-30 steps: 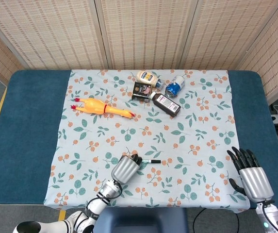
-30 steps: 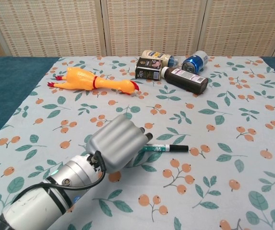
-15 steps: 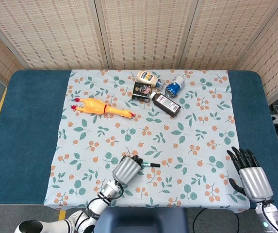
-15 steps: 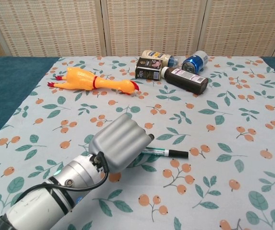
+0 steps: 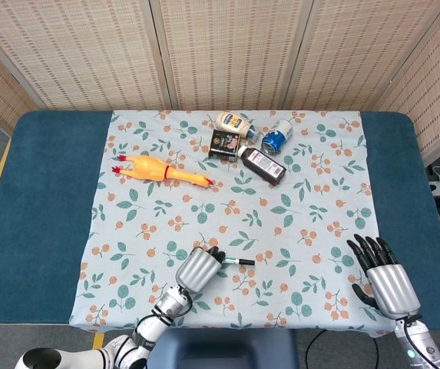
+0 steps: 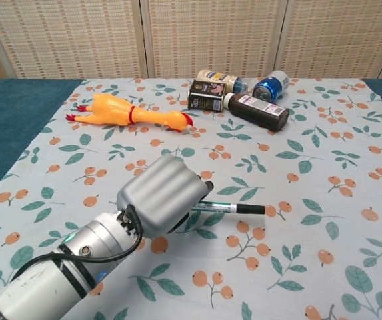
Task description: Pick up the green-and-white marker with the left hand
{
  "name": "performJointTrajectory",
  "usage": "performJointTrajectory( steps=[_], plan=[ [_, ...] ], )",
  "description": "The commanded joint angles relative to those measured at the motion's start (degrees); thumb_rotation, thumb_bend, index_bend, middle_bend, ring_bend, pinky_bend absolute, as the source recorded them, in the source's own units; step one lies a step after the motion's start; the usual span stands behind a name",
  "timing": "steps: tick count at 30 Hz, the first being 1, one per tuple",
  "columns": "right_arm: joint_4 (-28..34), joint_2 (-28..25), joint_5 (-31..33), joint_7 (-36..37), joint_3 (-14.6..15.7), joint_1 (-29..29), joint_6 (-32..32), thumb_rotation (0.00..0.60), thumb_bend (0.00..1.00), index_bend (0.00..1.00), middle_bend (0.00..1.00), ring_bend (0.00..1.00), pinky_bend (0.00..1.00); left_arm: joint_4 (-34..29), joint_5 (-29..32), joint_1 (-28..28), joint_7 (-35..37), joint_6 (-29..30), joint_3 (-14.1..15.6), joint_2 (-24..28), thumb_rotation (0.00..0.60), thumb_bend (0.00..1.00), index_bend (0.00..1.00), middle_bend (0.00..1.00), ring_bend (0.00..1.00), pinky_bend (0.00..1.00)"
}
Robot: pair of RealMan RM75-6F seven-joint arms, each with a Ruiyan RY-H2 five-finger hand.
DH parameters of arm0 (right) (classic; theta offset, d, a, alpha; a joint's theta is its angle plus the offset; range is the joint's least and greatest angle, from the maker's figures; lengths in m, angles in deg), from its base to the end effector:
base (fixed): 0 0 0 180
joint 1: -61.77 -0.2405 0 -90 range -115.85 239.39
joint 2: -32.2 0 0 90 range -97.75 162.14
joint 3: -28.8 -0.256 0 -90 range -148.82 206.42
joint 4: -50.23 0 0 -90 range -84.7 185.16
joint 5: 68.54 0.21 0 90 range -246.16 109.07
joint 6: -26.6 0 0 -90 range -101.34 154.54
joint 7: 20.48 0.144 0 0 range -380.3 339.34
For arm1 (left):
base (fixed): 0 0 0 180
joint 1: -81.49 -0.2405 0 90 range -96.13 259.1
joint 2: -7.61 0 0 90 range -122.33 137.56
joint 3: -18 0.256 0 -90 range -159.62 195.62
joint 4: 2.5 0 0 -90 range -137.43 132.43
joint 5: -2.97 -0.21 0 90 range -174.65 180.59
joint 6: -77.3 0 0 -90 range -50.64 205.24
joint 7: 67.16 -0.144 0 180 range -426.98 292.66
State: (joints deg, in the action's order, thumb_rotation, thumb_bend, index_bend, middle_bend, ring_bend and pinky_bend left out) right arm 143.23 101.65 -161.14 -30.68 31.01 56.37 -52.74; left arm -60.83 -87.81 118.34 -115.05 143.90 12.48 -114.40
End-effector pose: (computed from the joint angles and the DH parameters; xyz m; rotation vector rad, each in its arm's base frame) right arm -0.2930 -0.1604 0.0979 1.6388 -0.9093 0.8089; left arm -0.0848 0.2554 -0.1507 -2.0006 -0.1339 -0.8989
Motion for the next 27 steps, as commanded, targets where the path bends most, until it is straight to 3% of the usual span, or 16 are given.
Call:
performJointTrajectory(
  steps=[1,6,11,15,27],
  plan=[
    [-0.7,1.5,-1.8,2.4,0.2,-1.7,1.6,0.600,0.19,0.02,0.00,0.00,0.00,-4.9,0.7,-0.6,0.7,0.1,0.1,2.2,0.600,0.44,0.77,0.88,0.95,1.00],
    [-3.3,6.6,-5.9,2.4,0.3,-4.9,3.7,0.600,0.19,0.17,0.02,0.00,0.00,-10.8,2.9,-0.8,-2.8,-0.7,-1.1,3.6,0.600,0.44,0.77,0.88,0.95,1.00],
    [-6.8,13.5,-6.1,2.2,-0.4,-7.3,6.2,0.600,0.19,0.27,0.11,0.00,0.00,-14.8,4.9,-1.0,-6.7,-1.2,-1.5,4.1,0.600,0.44,0.77,0.87,0.95,1.00],
    [-11.4,19.0,-7.7,2.8,-1.3,-8.2,4.2,0.600,0.19,0.36,0.19,0.00,0.00,-17.4,6.7,-1.3,-9.2,-1.5,-1.6,4.3,0.600,0.44,0.77,0.87,0.95,1.00],
    [-20.1,27.5,-9.5,5.4,-1.6,-9.6,-0.4,0.600,0.22,0.39,0.19,0.00,0.00,-21.2,9.1,-1.3,-13.0,-1.6,-1.1,4.3,0.600,0.43,0.76,0.87,0.95,1.00]
  ],
)
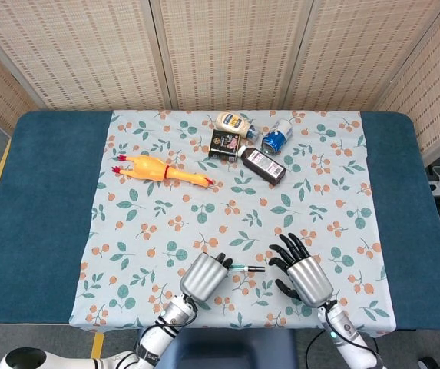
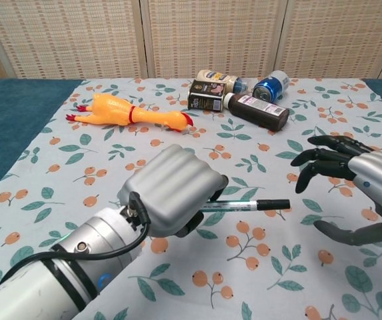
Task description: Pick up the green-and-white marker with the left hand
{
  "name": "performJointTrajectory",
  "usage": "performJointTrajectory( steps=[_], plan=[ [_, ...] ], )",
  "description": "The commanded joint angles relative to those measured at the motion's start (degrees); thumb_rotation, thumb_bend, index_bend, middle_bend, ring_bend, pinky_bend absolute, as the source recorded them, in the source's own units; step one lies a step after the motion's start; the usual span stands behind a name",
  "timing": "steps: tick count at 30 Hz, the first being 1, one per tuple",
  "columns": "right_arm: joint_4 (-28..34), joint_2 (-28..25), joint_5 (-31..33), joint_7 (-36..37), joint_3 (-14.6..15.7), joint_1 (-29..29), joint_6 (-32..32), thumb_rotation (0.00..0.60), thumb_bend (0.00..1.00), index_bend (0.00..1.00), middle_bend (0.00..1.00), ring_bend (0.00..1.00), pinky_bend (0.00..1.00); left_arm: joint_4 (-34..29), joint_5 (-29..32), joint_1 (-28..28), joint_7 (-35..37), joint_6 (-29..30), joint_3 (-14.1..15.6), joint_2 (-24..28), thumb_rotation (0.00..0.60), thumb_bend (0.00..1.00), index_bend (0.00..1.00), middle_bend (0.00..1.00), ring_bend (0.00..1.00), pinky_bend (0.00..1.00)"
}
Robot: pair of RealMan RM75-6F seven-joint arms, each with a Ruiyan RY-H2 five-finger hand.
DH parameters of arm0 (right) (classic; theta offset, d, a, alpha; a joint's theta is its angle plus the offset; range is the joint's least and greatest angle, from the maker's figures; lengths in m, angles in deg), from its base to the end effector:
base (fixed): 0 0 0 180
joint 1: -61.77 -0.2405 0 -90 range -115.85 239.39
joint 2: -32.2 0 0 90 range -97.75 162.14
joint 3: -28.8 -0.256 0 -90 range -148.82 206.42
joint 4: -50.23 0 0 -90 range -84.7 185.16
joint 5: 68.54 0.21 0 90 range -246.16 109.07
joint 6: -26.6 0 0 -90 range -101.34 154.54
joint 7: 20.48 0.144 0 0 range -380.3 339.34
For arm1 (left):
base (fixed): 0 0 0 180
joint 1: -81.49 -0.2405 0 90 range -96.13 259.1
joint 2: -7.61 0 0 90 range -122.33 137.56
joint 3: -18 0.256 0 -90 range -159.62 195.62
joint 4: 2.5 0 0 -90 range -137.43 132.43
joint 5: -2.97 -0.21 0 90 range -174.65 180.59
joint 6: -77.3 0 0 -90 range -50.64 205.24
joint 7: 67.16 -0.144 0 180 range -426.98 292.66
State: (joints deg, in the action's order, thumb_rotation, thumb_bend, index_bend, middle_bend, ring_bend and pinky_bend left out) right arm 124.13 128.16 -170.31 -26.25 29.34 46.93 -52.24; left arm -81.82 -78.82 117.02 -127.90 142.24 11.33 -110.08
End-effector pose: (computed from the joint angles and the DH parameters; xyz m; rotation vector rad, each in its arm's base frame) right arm -0.2242 -0.2002 -0.0266 1.8019 -0.8324 1.1854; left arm -0.0485 0.2297 -0.1282 -2.0249 -0.2803 -0.9209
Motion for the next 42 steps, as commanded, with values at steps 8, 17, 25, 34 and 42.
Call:
performJointTrajectory(
  steps=[8,17,25,34,42],
  plan=[
    [-4.6,4.1,0.0,3.6,0.2,-1.1,-1.6,0.600,0.22,0.44,0.19,0.00,0.00,-1.1,1.2,0.2,-1.0,0.1,0.3,-0.3,0.600,0.43,0.76,0.87,0.95,1.00],
    [-7.8,6.8,0.4,5.0,0.5,-2.1,-1.9,0.600,0.24,0.50,0.19,0.00,0.00,-1.8,1.7,0.6,-1.5,0.3,0.6,-0.4,0.600,0.43,0.76,0.87,0.95,1.00],
    [-9.4,8.0,0.7,5.9,0.8,-2.6,-2.4,0.600,0.24,0.51,0.19,0.00,0.00,-2.1,2.1,0.9,-1.6,0.3,0.9,-0.3,0.600,0.43,0.75,0.86,0.95,1.00],
    [-9.9,8.6,1.2,6.5,1.2,-3.0,-2.6,0.600,0.26,0.56,0.19,0.00,0.00,-2.2,2.4,1.1,-1.7,0.5,1.1,-0.2,0.600,0.43,0.75,0.86,0.95,1.00],
    [-9.8,8.5,1.2,6.8,1.6,-2.9,-3.8,0.600,0.29,0.60,0.19,0.00,0.00,-1.8,2.3,1.4,-1.0,0.9,0.8,-0.1,0.600,0.43,0.75,0.86,0.95,1.00]
  ],
)
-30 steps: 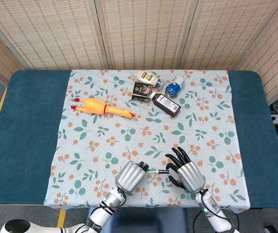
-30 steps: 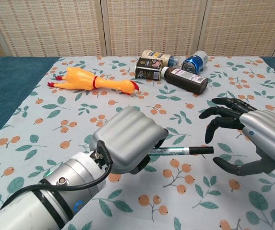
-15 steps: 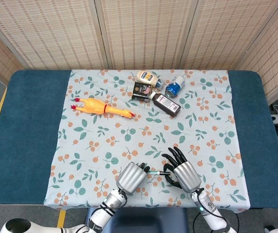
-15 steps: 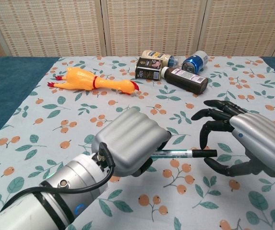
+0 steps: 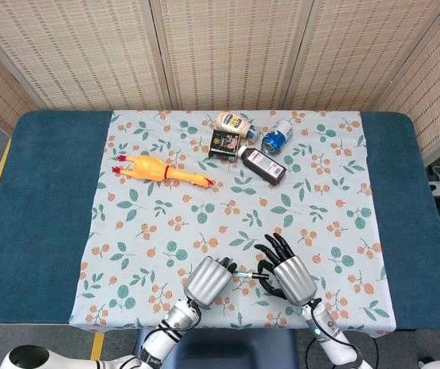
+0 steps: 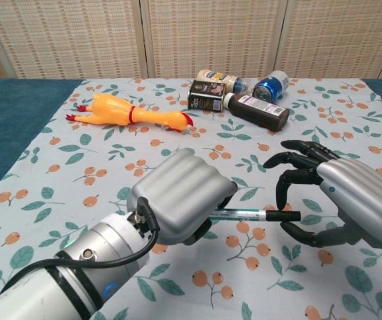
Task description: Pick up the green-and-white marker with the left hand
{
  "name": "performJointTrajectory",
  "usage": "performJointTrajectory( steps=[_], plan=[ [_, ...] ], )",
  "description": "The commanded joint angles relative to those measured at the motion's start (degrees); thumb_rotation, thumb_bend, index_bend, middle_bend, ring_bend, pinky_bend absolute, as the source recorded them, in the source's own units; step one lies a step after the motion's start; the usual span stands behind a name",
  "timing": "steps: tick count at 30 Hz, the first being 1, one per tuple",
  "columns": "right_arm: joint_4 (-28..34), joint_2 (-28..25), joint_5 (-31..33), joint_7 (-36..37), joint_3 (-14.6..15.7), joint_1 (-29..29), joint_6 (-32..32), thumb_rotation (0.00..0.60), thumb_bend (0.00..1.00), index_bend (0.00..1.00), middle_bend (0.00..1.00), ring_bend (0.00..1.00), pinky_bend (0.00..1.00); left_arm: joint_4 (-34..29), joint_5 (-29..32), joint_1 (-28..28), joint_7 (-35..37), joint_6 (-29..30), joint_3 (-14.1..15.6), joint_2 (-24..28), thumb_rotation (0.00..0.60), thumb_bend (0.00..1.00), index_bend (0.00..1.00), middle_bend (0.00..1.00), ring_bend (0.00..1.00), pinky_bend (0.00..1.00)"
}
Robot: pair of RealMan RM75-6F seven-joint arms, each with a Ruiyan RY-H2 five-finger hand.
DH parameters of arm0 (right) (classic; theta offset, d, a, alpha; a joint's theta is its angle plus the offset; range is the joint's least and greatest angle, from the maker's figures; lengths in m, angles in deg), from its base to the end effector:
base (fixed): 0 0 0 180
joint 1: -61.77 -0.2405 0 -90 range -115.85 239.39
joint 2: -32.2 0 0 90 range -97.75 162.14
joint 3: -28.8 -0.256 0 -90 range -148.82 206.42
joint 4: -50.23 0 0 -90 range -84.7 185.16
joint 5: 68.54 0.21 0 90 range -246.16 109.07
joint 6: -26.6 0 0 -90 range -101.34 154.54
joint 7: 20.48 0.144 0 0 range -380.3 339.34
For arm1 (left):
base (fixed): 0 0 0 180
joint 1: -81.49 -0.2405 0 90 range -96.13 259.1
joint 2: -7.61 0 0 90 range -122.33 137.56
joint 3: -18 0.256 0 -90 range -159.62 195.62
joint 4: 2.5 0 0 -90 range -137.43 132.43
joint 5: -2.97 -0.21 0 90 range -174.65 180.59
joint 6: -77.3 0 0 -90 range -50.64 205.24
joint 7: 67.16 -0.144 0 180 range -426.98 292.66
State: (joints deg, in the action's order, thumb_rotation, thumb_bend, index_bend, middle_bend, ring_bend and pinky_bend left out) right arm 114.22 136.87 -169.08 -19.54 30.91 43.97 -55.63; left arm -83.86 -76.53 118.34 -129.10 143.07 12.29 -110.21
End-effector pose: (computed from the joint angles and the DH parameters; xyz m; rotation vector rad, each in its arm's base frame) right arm -0.2128 -0.2071 -0.0593 1.7785 -0.8818 1.3006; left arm -0.0411 0.2240 -0.1285 -2.0416 -0.2970 -0.9296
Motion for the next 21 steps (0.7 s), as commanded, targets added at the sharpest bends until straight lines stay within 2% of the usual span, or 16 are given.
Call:
performJointTrajectory(
  steps=[1,14,21],
  plan=[
    [0.3,-0.4,-0.1,0.1,0.1,0.2,-0.8,0.600,0.29,0.60,0.19,0.00,0.00,0.4,0.0,0.1,0.3,0.1,-0.3,0.1,0.600,0.43,0.75,0.86,0.95,1.00],
    [1.8,-5.5,1.4,-0.2,-0.8,1.7,-3.7,0.600,0.29,0.60,0.19,0.00,0.00,4.0,0.7,1.4,3.2,-0.7,-2.0,1.3,0.600,0.43,0.75,0.86,0.95,1.00],
    [0.4,-5.3,5.1,-1.8,-3.0,-0.4,1.6,0.600,0.30,0.60,0.19,0.00,0.00,11.1,1.6,3.1,5.3,-2.8,-3.3,1.9,0.600,0.43,0.71,0.82,0.95,1.00]
  ],
)
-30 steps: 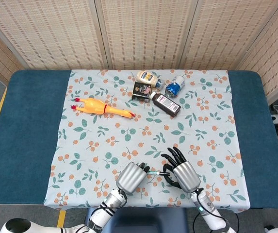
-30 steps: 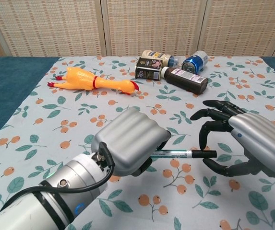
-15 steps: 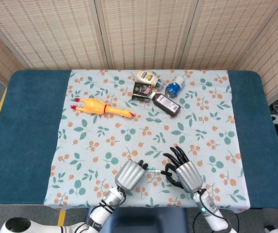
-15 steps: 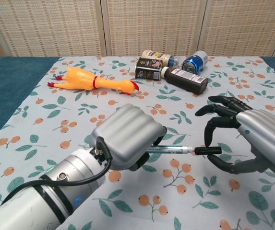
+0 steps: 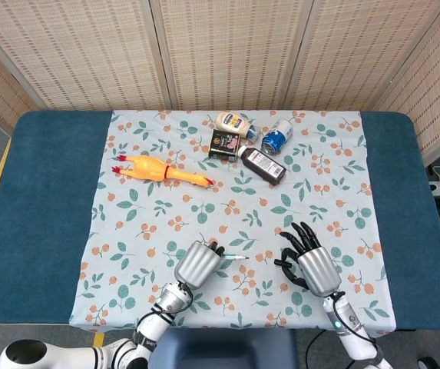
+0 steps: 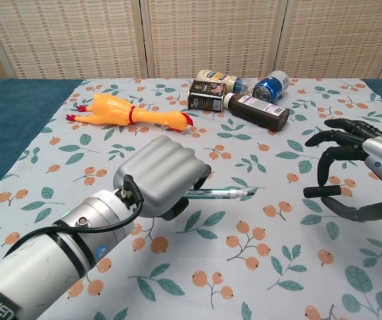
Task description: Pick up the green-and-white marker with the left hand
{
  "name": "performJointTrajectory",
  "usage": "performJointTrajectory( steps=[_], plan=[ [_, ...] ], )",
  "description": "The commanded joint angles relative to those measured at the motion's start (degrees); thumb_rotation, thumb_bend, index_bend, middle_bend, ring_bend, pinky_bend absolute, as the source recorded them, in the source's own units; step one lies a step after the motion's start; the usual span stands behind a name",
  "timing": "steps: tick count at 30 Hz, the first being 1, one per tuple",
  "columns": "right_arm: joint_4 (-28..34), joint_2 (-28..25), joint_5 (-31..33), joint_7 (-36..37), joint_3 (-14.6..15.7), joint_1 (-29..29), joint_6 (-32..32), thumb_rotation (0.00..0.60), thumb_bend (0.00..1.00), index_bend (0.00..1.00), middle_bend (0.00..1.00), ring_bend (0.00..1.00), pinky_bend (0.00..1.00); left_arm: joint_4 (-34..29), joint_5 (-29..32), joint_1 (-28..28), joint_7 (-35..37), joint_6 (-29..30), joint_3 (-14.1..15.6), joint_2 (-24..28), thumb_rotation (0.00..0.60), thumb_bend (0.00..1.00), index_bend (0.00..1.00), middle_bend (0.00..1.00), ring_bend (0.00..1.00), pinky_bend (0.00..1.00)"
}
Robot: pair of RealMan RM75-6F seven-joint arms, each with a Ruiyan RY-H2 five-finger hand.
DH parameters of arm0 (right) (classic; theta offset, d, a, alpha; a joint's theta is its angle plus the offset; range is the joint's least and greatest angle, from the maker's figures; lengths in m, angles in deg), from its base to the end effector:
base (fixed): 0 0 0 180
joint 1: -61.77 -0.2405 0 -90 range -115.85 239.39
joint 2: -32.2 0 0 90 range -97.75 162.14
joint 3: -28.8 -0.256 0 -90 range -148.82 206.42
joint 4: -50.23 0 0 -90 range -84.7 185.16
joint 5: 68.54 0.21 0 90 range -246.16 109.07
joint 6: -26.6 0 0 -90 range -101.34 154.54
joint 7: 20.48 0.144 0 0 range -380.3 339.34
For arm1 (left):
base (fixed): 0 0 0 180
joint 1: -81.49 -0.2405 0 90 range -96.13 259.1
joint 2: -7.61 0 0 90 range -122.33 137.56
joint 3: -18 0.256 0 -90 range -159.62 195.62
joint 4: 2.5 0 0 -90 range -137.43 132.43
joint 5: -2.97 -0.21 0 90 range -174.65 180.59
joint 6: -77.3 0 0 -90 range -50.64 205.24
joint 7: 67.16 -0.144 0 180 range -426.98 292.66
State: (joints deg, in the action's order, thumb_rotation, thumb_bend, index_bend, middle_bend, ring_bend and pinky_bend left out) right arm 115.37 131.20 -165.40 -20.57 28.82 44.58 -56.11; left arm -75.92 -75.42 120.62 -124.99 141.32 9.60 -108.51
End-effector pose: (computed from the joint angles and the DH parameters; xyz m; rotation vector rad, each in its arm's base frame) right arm -0.2436 -0.2237 -0.0238 1.6981 -0.8315 1.1999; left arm -0.0678 0.2647 -0.1267 -1.9994 -0.2608 -0.8389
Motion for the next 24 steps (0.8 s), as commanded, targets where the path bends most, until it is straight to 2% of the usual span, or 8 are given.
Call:
performJointTrajectory(
  steps=[1,5,8,12,16,18,20,24],
  plan=[
    [-0.9,0.7,1.9,-1.1,-1.2,-1.4,3.0,0.600,0.30,0.60,0.19,0.00,0.00,4.3,0.7,1.0,1.7,-1.4,-0.7,0.1,0.600,0.43,0.70,0.80,0.95,1.00],
    [-1.9,1.7,3.4,-2.9,-1.7,-2.5,6.0,0.600,0.30,0.57,0.19,0.00,0.00,7.8,1.5,1.5,4.4,-2.6,-1.0,-0.1,0.600,0.43,0.62,0.72,0.95,1.00],
    [-2.2,2.4,4.7,-4.4,-1.8,-2.7,7.8,0.600,0.30,0.53,0.19,0.00,0.00,9.1,1.6,1.8,6.0,-3.2,-0.7,-0.1,0.600,0.43,0.52,0.61,0.95,1.00],
    [-1.7,2.9,6.7,-7.3,-1.8,-2.2,9.1,0.600,0.30,0.41,0.18,0.00,0.00,9.2,1.7,2.0,6.9,-3.6,-0.4,0.0,0.600,0.43,0.39,0.48,0.96,1.00],
    [0.1,2.2,7.4,-9.0,-1.7,-1.8,9.2,0.600,0.30,0.18,0.13,0.00,0.00,7.0,3.5,2.0,5.9,-5.0,-0.2,1.0,0.600,0.43,0.15,0.28,0.96,1.00],
    [1.7,1.4,7.6,-9.6,-1.6,-1.5,8.9,0.600,0.30,0.12,0.11,0.00,0.00,5.6,4.4,2.0,5.0,-5.3,-0.3,1.6,0.600,0.42,0.06,0.20,0.96,1.00],
    [3.4,0.3,7.3,-9.9,-1.4,-1.2,8.2,0.600,0.30,0.08,0.11,0.00,0.00,4.2,4.3,2.0,4.9,-4.9,-0.2,2.0,0.600,0.42,0.01,0.15,0.95,1.00],
    [8.9,-4.1,5.5,-11.3,-0.2,0.5,4.6,0.600,0.30,0.01,0.09,0.00,0.00,-1.5,2.2,1.3,7.6,-2.3,0.1,4.8,0.600,0.41,0.00,0.06,0.89,0.96]
  ],
)
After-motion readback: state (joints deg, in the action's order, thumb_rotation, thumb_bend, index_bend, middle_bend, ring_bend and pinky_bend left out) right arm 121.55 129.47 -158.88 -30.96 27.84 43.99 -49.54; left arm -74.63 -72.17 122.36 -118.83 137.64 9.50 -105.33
